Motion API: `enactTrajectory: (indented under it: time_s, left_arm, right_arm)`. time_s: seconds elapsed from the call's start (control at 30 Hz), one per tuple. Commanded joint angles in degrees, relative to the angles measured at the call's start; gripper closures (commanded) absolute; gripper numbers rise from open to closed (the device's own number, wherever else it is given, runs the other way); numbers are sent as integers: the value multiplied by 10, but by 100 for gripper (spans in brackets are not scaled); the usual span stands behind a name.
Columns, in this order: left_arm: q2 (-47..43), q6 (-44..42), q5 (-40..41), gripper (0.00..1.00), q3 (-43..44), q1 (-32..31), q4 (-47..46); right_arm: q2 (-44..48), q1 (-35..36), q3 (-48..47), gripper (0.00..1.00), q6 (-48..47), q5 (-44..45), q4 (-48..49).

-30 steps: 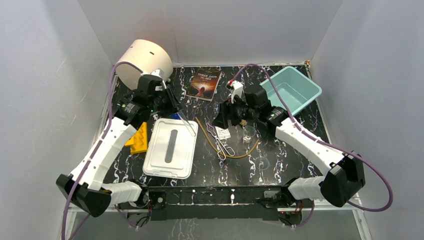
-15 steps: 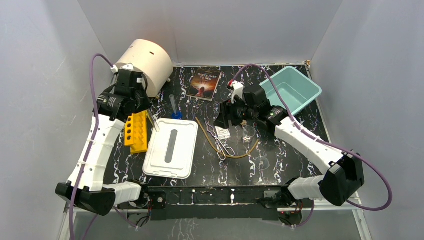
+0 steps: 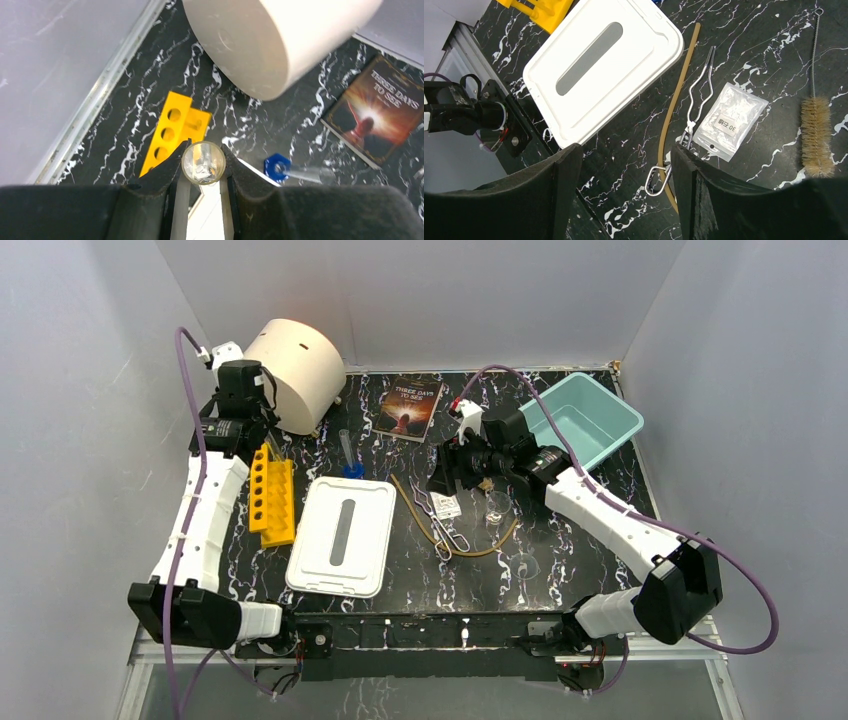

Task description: Organize the chemistry lab equipment

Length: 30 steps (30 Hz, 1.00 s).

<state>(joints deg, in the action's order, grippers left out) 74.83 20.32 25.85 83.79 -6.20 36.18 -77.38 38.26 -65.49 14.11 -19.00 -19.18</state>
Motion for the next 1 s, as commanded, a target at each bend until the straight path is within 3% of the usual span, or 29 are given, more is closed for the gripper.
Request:
enactTrajectory:
  time_s: [0.0,0.37,0.97]
  left_arm:
    - [12,-48,59,99,-10,17,-107]
    - [54,-36,-5,97,-38,109,-179]
    - [37,-92,-6,96,-155,122,-336]
  right_arm:
    - [7,-4,-25,27,-5,-18,31]
    - [-24,-7,-31,28,-14,-23,33]
    - [-78,-7,-67,29,-12,-29,13]
